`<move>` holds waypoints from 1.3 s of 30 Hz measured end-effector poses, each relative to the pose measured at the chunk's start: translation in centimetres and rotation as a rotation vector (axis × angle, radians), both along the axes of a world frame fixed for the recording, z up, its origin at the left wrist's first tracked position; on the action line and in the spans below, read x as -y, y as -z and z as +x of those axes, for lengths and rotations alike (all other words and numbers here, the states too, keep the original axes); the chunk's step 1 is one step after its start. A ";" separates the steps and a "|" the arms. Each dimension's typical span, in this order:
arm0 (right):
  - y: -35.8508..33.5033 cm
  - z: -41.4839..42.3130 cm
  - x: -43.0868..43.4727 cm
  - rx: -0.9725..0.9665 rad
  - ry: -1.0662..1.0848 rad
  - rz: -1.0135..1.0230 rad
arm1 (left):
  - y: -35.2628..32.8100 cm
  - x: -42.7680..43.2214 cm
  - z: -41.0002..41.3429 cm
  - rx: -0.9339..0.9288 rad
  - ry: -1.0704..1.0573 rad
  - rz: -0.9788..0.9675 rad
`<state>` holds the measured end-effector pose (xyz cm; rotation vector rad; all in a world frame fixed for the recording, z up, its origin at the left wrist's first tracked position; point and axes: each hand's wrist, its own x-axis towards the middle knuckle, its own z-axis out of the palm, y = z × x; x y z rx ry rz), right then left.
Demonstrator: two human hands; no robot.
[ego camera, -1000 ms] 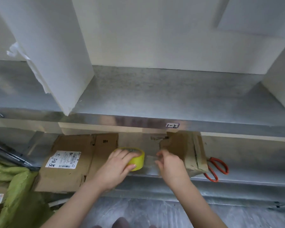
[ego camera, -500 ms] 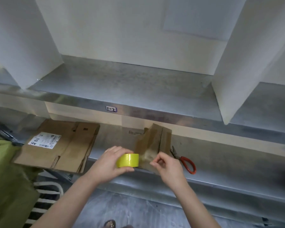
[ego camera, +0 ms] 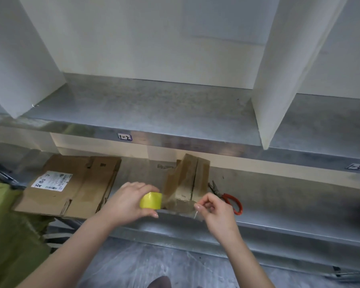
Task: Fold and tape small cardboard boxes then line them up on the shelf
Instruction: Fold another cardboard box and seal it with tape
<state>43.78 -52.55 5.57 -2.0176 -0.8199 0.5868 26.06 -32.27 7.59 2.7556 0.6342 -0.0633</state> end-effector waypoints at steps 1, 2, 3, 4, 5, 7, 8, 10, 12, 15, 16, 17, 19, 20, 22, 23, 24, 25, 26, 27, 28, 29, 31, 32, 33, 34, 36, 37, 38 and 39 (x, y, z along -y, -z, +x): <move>0.2 0.4 0.0 -0.031 0.010 -0.013 | -0.1 0.1 0.1 0.009 -0.012 -0.081; 0.5 0.7 0.1 -0.059 0.018 -0.025 | -0.2 0.2 0.2 0.014 -0.023 -0.173; 0.8 1.0 0.1 -0.081 0.032 -0.030 | -0.2 0.3 0.2 0.009 -0.022 -0.253; 0.9 1.3 0.2 -0.100 0.049 -0.029 | -0.2 0.4 0.1 -0.007 -0.008 -0.305; 1.1 1.6 0.3 -0.119 0.064 -0.025 | -0.1 0.4 0.0 -0.027 0.010 -0.326; 1.1 2.1 0.7 -0.152 0.062 -0.017 | -0.1 0.5 0.0 -0.032 0.030 -0.328; 1.1 2.2 0.9 -0.163 0.050 -0.018 | -0.1 0.4 0.1 -0.020 0.030 -0.313; 0.9 2.1 1.2 -0.181 0.027 -0.024 | -0.1 0.2 0.5 -0.006 0.025 -0.209; 0.5 1.7 1.5 -0.187 0.031 -0.005 | 0.0 0.1 1.1 0.022 -0.003 -0.120; -0.2 1.7 2.3 -0.171 0.088 0.059 | -0.2 0.2 2.5 0.055 -0.005 -0.083; -0.4 1.9 2.7 -0.173 0.110 0.082 | -0.3 0.2 3.0 0.052 -0.003 -0.045; -0.5 2.1 3.1 -0.179 0.122 0.099 | -0.5 0.2 3.4 0.037 0.000 0.021; -0.6 2.5 3.5 -0.187 0.108 0.096 | -0.9 0.0 4.0 0.003 0.005 0.174; -0.4 2.7 3.5 -0.191 0.099 0.081 | -1.0 -0.2 4.1 0.004 0.006 0.205; 0.3 3.4 3.2 -0.225 0.111 0.060 | -1.0 -0.5 4.3 0.002 0.020 0.182; 0.7 3.8 2.9 -0.252 0.127 0.053 | -0.9 -0.4 4.4 -0.016 0.031 0.169; 1.3 4.3 2.8 -0.273 0.140 0.040 | -0.7 -0.4 4.5 -0.040 0.037 0.162; 1.9 4.6 2.6 -0.282 0.146 0.021 | -0.4 -0.3 4.5 -0.062 0.038 0.155; 2.6 4.9 2.4 -0.283 0.146 0.003 | 0.0 -0.3 4.6 -0.075 0.034 0.152; 3.2 5.2 2.3 -0.286 0.143 -0.011 | 0.4 -0.3 4.6 -0.081 0.028 0.149; 3.8 5.4 2.1 -0.294 0.142 -0.024 | 0.8 -0.3 4.7 -0.085 0.018 0.145; 4.3 5.6 1.9 -0.303 0.143 -0.036 | 1.2 -0.3 4.8 -0.094 0.009 0.142; 5.0 6.0 1.5 -0.306 0.146 -0.062 | 1.8 -0.4 5.1 -0.119 -0.010 0.133; 5.3 6.2 1.3 -0.305 0.149 -0.075 | 2.1 -0.4 5.2 -0.135 -0.017 0.127; 5.6 6.3 1.1 -0.307 0.148 -0.085 | 2.4 -0.5 5.3 -0.154 -0.022 0.120; 5.9 6.4 1.0 -0.309 0.145 -0.095 | 2.7 -0.6 5.4 -0.173 -0.028 0.111; 6.4 6.3 0.6 -0.315 0.143 -0.108 | 3.2 -0.8 5.5 -0.206 -0.048 0.095; 6.6 6.3 0.3 -0.325 0.147 -0.106 | 3.4 -0.9 5.6 -0.218 -0.055 0.100; 6.8 6.2 0.0 -0.340 0.150 -0.100 | 3.6 -1.0 5.7 -0.229 -0.057 0.115; 7.0 6.1 -0.3 -0.354 0.149 -0.095 | 3.7 -1.2 5.7 -0.234 -0.058 0.131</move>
